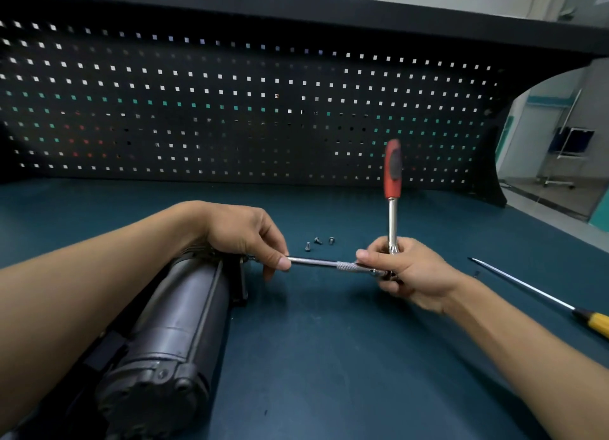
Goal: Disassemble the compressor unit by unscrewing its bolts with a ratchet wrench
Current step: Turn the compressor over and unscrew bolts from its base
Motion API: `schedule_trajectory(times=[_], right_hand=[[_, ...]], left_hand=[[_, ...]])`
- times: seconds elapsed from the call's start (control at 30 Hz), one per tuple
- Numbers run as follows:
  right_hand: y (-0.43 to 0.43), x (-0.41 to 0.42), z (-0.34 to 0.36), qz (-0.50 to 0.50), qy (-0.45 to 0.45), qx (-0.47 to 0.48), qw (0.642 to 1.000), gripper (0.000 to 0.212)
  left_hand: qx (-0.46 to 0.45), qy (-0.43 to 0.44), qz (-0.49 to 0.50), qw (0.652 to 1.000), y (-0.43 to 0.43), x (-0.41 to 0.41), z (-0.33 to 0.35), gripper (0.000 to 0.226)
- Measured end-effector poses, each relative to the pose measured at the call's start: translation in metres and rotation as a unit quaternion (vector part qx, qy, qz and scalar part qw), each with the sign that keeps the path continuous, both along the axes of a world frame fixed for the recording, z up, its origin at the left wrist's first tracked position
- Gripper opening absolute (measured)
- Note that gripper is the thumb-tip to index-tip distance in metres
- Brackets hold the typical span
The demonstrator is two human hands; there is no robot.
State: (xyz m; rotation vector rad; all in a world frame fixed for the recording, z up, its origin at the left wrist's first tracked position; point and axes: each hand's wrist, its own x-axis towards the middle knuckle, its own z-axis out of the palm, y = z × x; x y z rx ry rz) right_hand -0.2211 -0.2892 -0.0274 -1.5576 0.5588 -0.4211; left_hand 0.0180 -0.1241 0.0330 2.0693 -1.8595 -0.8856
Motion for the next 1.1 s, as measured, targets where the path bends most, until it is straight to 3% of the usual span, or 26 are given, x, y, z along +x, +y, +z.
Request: schedule_trajectory(times=[0.13, 0.23, 0.3, 0.53, 0.73, 0.9, 1.1], right_hand=[[0.001, 0.002, -0.006, -0.014, -0.074, -0.13, 0.989, 0.034], [0.002, 0.002, -0.008, 0.003, -0.112, -0.195, 0.974, 0.017], [0.001, 0.001, -0.01, 0.012, -0.106, -0.243, 0.964, 0.018], [0.002, 0.0, -0.007, -0.008, -0.129, -0.305, 0.943, 0.012], [0.005, -0.003, -0.003, -0.041, -0.148, -0.489, 0.859, 0.014], [0.0, -0.002, -0.012, -0.032, -0.142, -0.402, 0.904, 0.012], [0.004, -0.002, -0.008, -0.011, -0.129, -0.346, 0.929, 0.016]], left_hand=[[0.019, 0.015, -0.003, 1.0, 0.002, -0.004, 0.006, 0.025], [0.026, 0.013, -0.008, 1.0, 0.003, -0.007, 0.008, 0.023], [0.029, 0.001, -0.015, 0.999, 0.003, -0.007, 0.009, 0.022], [0.0, 0.022, 0.003, 1.0, 0.0, -0.002, 0.004, 0.02], [-0.009, 0.049, 0.007, 0.999, 0.0, -0.002, 0.004, 0.016], [0.004, 0.035, 0.002, 0.999, 0.0, -0.006, 0.007, 0.022], [-0.019, 0.036, 0.003, 0.999, 0.0, -0.007, 0.005, 0.026]])
